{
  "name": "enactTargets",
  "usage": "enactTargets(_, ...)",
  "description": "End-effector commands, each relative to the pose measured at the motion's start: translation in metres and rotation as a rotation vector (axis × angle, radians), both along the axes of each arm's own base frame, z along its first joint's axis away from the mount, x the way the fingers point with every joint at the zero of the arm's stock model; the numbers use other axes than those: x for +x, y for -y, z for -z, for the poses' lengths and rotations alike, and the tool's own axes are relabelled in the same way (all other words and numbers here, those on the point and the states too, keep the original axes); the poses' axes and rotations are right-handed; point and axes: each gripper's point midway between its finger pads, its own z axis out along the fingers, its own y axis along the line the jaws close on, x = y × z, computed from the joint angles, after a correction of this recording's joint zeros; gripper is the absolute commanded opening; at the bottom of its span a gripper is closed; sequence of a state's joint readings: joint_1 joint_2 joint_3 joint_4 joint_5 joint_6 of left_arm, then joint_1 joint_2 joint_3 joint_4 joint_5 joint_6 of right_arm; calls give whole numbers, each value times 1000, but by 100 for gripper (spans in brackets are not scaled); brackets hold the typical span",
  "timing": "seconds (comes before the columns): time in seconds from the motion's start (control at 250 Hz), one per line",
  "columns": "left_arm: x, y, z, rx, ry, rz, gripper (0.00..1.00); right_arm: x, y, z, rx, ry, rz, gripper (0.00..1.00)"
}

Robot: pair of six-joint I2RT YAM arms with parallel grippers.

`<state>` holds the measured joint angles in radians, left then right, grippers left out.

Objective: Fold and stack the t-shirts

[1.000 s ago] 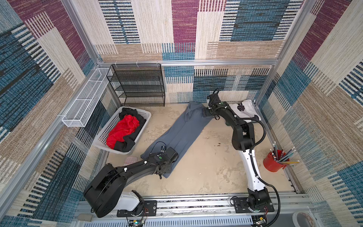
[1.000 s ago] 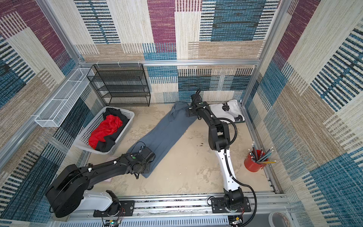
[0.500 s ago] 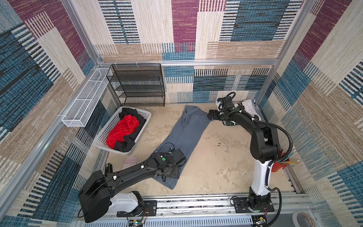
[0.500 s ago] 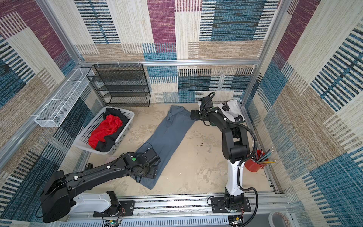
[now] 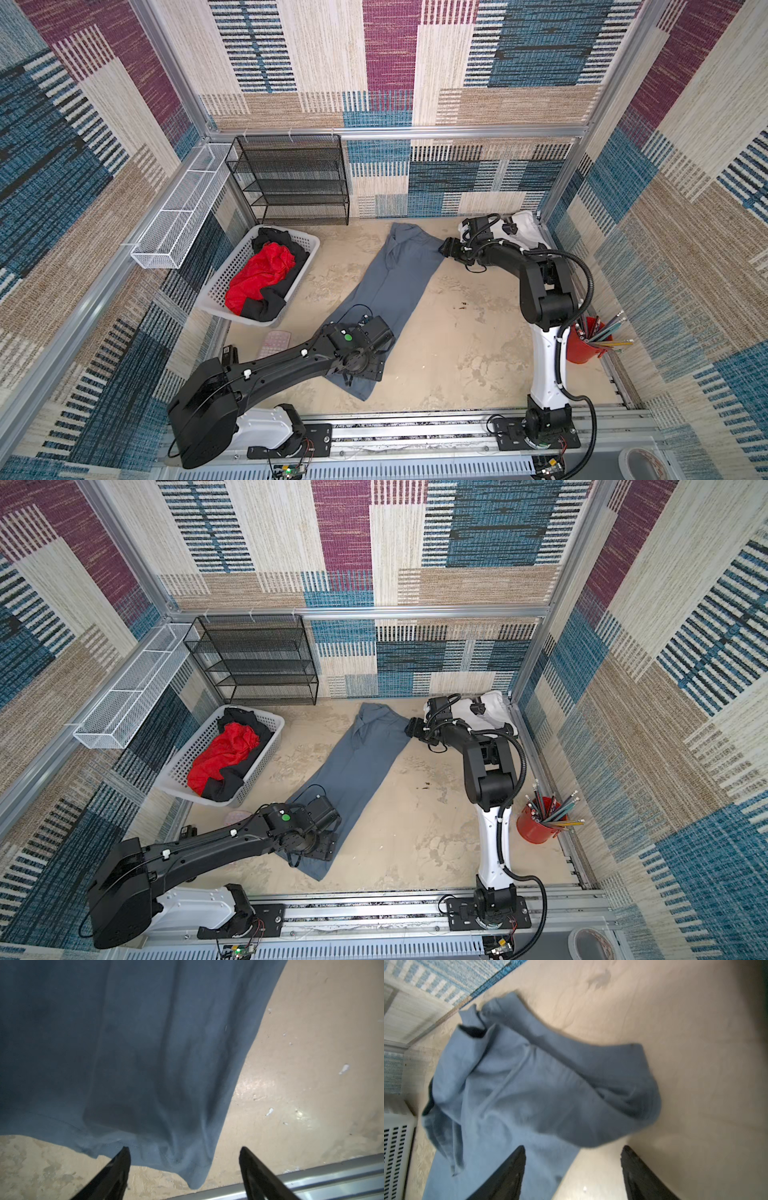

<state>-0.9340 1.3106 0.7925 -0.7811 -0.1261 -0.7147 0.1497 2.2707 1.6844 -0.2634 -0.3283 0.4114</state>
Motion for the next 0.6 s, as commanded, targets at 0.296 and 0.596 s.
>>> enactTargets(0.296,1,25,35,49,-60,81,68,56,-15,5,26,32,-74,40)
enactTargets(0.596,-4,65,52,123,-131,206,16,93,-8,-7,51,65,-76,34)
